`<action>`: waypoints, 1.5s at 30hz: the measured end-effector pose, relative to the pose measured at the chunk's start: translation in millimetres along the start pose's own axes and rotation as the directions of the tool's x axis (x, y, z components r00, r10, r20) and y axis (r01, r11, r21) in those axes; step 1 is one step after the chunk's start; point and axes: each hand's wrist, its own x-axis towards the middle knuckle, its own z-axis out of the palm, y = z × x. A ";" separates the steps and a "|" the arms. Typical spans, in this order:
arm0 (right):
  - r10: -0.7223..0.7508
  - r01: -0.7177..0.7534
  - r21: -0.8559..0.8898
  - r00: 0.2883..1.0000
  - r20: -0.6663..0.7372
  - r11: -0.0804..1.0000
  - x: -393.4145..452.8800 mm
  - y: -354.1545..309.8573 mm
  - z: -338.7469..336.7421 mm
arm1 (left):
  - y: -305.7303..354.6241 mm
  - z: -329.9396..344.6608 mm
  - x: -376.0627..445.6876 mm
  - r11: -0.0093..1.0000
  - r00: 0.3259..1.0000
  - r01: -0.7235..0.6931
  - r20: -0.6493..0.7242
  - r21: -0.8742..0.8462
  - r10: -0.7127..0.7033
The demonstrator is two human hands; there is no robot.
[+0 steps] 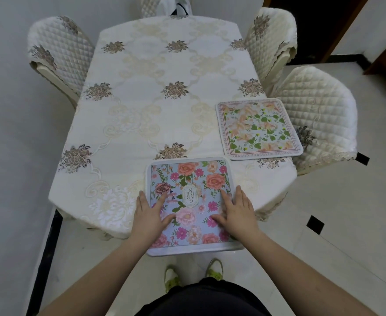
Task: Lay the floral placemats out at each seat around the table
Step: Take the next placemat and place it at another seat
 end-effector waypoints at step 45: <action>-0.003 -0.036 0.937 0.999 0.040 0.346 2.3 -2.4 -76.4 | -1.2 -78.0 -42.4 0.303 0.974 0.034 -0.036 -0.952 -0.223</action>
